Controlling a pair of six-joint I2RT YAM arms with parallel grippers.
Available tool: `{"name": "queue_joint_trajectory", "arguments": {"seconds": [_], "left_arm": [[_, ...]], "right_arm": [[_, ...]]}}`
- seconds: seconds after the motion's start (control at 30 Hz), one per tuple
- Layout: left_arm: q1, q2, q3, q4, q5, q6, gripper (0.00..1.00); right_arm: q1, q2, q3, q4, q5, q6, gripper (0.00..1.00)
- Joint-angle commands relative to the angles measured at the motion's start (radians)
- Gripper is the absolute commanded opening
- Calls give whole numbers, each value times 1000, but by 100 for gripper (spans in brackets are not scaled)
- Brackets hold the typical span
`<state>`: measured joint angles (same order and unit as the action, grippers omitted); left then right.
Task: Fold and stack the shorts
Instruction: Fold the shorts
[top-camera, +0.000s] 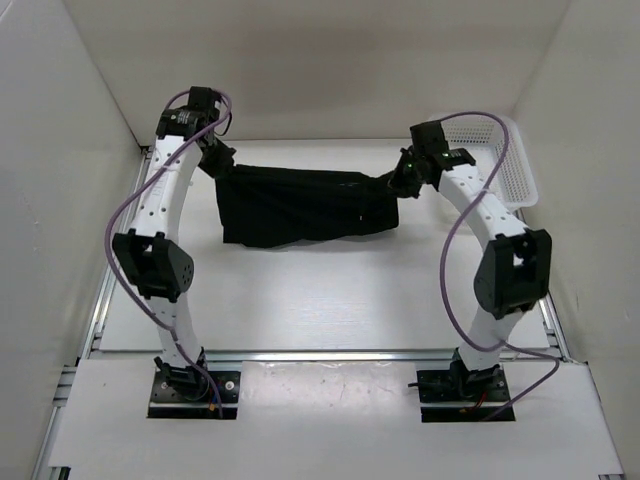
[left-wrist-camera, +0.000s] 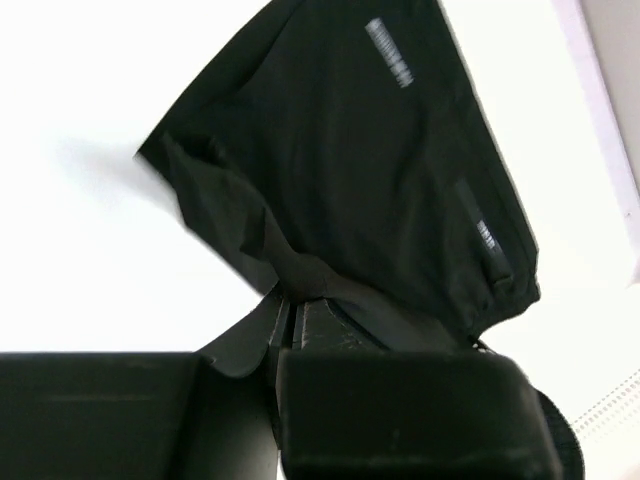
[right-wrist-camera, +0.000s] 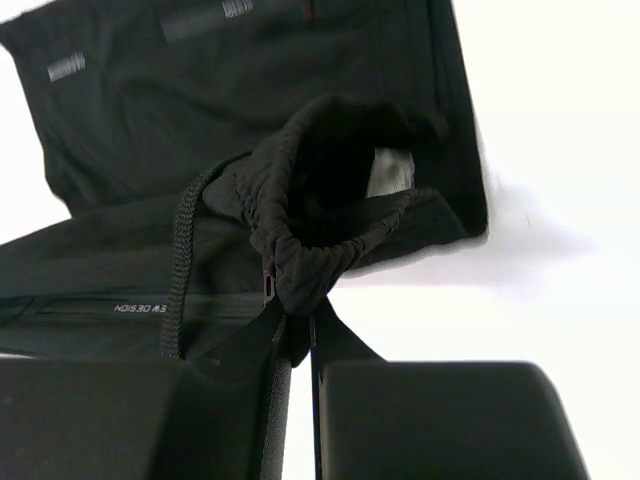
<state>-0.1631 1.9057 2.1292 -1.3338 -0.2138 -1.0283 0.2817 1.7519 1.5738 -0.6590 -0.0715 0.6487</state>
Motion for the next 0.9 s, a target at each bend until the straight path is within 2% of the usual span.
{"name": "queue_joint_trajectory", "arguments": {"seconds": [0.0,0.1,0.23,0.37,0.4,0.43,0.47,0.5,0.53,0.57,0.6,0.63,0.73,0.87], "left_arm": [[86,89,158,-27,-92,115,10],[111,205,266,-27,-73,145,10],[120,320,334,19,-53,180,10],[129,436,403,172,14,198,10],[129,466,432,211,37,198,10],[129,527,498,285,62,211,12],[129,556,530,310,117,211,25],[129,582,563,329,146,220,44],[129,601,615,341,172,232,61],[129,601,615,341,185,232,85],[129,584,615,350,185,243,95],[129,557,551,351,163,255,99],[140,417,445,364,99,284,100],[151,247,226,303,88,355,100]], "right_arm": [[-29,95,150,-82,147,-29,0],[-39,204,265,-82,136,-6,0],[-39,355,397,-82,136,14,0],[-49,504,578,-61,136,35,1],[-49,539,627,-60,147,35,7],[-61,604,675,-42,147,35,42],[-61,630,752,-24,127,22,69],[-61,653,793,-13,105,10,86],[-61,681,831,-13,67,-15,95],[-61,681,863,-13,53,-29,100],[-61,649,853,1,53,-44,100],[-61,624,832,27,53,-67,100],[-61,508,688,53,53,-67,100],[-42,338,423,90,30,-28,90]]}}
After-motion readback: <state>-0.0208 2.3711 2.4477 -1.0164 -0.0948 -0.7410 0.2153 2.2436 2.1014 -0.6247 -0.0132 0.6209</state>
